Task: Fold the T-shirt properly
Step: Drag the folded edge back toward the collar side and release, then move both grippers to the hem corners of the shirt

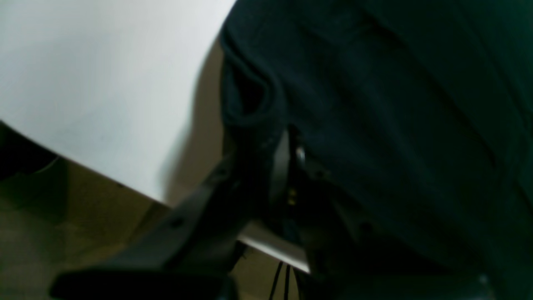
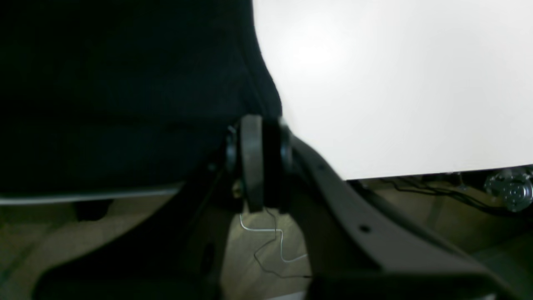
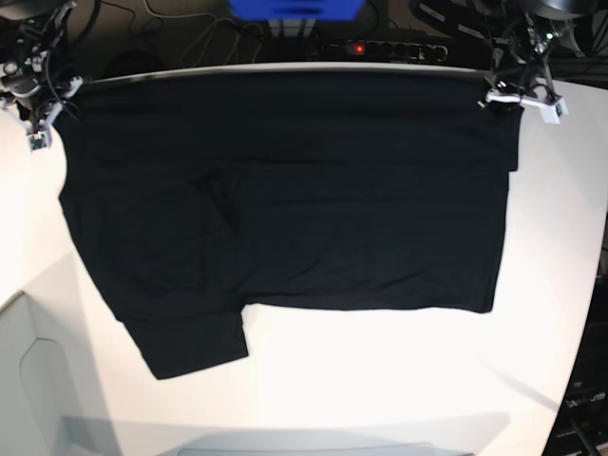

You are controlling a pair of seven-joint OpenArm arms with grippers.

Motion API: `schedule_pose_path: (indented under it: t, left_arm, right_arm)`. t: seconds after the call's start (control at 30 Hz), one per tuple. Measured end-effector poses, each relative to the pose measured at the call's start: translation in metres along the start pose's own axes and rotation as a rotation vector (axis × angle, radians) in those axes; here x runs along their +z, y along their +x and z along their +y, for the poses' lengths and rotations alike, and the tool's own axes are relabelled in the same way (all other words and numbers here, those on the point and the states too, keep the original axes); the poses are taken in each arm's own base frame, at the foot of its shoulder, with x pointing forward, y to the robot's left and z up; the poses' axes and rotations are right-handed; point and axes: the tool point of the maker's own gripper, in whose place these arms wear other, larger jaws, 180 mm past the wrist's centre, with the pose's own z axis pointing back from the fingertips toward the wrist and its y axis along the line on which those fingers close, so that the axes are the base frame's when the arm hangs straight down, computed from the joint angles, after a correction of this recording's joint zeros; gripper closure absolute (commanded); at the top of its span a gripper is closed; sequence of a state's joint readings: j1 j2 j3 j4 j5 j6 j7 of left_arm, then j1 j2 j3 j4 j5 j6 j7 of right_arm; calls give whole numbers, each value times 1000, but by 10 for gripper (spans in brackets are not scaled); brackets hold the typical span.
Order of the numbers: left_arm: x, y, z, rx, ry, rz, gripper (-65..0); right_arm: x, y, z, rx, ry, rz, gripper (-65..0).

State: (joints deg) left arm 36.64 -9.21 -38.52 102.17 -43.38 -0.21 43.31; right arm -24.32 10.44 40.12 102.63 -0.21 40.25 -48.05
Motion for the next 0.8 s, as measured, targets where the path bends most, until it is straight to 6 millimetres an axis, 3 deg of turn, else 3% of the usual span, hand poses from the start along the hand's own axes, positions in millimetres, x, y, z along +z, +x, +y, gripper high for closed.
schedule_pose_path:
  t: [0.13, 0.2, 0.37, 0.47, 0.53, 0.67, 0.8]
  left_arm:
    - [2, -10, 4, 5, 9, 65, -25]
    - [6, -7, 12, 19, 29, 60, -65]
    - [15, 9, 22, 26, 60, 12, -307]
    - [22, 25, 16, 6, 52, -39, -444]
    - [24, 29, 10, -8, 40, -52, -500]
    - [37, 53, -1, -40, 20, -124, -506]
    - [44, 99, -5, -17, 23, -268, -498]
  right_arm:
    - [0, 0, 0, 0, 0, 1, 0]
    - [0, 0, 0, 0, 0, 0, -56]
    - [3, -7, 1, 10, -1, 17, -269]
    - [8, 0, -2, 25, -20, 1, -306]
    - [12, 11, -5, 28, -31, -33, -306]
    - [25, 31, -27, -42, -119, -95, -306]
    - [25, 86, -33, -68, -128, -233, -307]
